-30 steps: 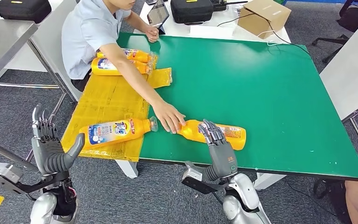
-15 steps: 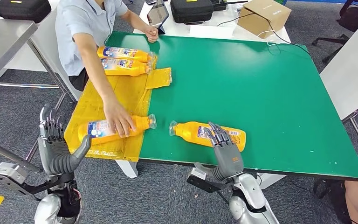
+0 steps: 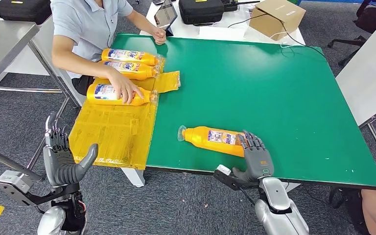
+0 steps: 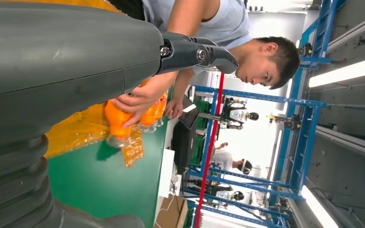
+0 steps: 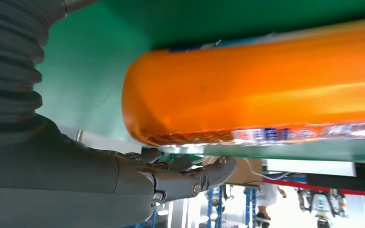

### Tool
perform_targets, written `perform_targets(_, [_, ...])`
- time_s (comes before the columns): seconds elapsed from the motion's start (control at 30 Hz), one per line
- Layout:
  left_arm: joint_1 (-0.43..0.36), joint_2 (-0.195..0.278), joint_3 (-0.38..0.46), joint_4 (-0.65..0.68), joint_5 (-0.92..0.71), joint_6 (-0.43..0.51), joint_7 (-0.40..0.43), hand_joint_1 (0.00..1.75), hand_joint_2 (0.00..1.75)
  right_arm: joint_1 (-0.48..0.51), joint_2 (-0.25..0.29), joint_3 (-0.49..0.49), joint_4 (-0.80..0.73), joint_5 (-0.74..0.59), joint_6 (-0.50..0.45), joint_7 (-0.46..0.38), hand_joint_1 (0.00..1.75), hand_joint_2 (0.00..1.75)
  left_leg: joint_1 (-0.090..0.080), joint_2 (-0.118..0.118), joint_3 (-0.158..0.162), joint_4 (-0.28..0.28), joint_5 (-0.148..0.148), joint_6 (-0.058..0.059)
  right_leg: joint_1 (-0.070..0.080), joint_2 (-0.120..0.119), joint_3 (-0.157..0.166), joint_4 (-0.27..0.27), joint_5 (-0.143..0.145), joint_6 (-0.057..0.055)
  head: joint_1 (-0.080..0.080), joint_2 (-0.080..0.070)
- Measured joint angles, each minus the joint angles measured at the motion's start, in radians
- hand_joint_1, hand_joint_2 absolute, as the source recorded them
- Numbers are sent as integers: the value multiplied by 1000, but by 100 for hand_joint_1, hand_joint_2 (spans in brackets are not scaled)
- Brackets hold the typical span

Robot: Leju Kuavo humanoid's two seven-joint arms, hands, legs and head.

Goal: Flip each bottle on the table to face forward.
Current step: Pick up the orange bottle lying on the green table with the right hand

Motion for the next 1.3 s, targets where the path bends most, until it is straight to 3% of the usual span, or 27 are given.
perform_targets(0.27, [-3,0,2,-2,15,3,2,0,175,-80,-8,-28,118,85,-60,53,0,175,0,0,1,0,0,0,0,0,1,0,0,0,0,0])
perform_targets(0.7, [-64,0,-6,25,38,-29,17,0,175,-228,47,-66,326,-68,12,-88,3,175,0,2,3,0,1,0,0,0,3,0,1,0,0,0])
perform_targets(0.73, [-68,0,-8,29,41,-31,19,0,175,-236,52,-66,340,-73,19,-92,16,175,0,3,4,0,1,0,1,0,3,0,1,0,0,0])
perform_targets(0.83, [-84,0,-12,47,57,-41,28,0,175,-267,66,-67,387,-103,66,-120,117,175,0,3,4,0,1,0,1,1,3,0,1,0,0,0])
perform_targets(0.87, [-93,0,-14,57,62,-45,31,0,175,-281,69,-67,404,-112,85,-130,138,175,0,4,4,0,1,0,1,1,3,0,1,0,0,0])
perform_targets(0.97, [-124,1,-23,89,75,-54,36,0,175,-323,78,-67,456,-124,129,-147,145,175,0,6,6,0,0,0,1,3,4,0,1,-1,0,0])
perform_targets(1.1, [-152,1,-31,121,85,-60,39,0,175,-358,90,-66,504,-116,146,-148,172,175,0,7,7,0,0,0,1,5,5,0,3,-2,0,0])
perform_targets(1.2, [-167,1,-37,143,98,-65,43,0,175,-384,98,-59,535,-92,162,-129,175,175,0,8,8,0,1,0,1,5,5,0,3,-3,0,0])
perform_targets(1.3, [-175,1,-42,159,107,-66,46,0,175,-413,107,-38,563,-49,196,-59,175,175,0,10,10,0,0,0,1,7,7,0,3,-3,0,0])
